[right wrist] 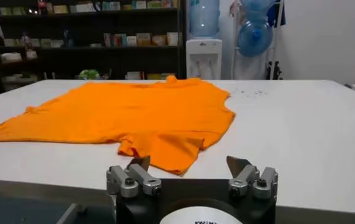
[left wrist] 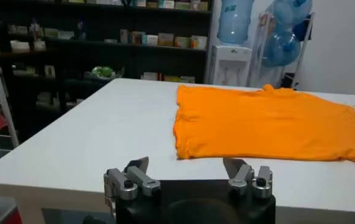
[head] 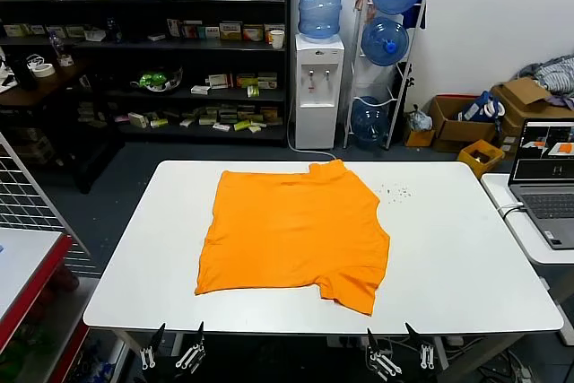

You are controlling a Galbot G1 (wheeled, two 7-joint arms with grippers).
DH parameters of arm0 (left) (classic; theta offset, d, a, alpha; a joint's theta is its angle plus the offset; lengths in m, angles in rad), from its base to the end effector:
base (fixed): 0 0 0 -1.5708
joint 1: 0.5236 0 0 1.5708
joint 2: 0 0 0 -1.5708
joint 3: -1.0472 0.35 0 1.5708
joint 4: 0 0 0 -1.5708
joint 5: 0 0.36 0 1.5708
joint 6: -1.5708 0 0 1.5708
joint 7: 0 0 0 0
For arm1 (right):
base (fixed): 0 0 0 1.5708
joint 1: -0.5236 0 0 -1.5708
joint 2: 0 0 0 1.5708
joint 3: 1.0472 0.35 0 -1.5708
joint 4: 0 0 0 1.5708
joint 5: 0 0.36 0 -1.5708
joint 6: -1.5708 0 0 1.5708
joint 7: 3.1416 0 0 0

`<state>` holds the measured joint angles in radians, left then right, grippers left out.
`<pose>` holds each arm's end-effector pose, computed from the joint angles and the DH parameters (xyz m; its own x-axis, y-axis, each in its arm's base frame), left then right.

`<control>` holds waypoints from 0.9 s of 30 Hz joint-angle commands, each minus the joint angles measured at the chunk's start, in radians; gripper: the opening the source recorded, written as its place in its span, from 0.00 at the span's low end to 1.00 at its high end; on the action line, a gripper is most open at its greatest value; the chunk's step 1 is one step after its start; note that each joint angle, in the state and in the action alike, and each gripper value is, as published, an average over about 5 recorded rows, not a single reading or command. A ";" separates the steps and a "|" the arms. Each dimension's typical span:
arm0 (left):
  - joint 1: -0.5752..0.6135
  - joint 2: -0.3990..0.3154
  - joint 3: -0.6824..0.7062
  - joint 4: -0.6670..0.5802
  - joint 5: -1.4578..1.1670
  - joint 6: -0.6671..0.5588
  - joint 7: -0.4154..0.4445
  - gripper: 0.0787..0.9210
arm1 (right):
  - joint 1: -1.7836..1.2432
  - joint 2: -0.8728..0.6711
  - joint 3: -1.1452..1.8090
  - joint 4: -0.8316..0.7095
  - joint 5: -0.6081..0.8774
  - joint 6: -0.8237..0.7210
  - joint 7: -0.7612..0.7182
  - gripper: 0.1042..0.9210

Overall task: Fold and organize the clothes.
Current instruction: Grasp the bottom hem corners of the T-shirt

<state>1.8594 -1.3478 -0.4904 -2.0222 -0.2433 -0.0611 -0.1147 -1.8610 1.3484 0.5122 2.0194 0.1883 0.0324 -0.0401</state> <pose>0.0844 0.0322 -0.3661 -0.9485 0.0078 0.3166 -0.0125 0.9980 -0.0622 0.0847 -0.0392 -0.3662 -0.9312 -0.1457 0.3341 -0.1386 0.9893 0.0449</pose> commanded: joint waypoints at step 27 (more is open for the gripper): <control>-0.402 0.134 0.065 0.229 -0.217 0.251 -0.044 0.88 | 0.323 -0.050 -0.079 -0.148 0.097 -0.270 0.093 0.88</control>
<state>1.5629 -1.2392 -0.4361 -1.8862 -0.4155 0.1337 -0.1527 -1.6101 1.3018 0.4464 1.9249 0.2711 -0.1872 0.0425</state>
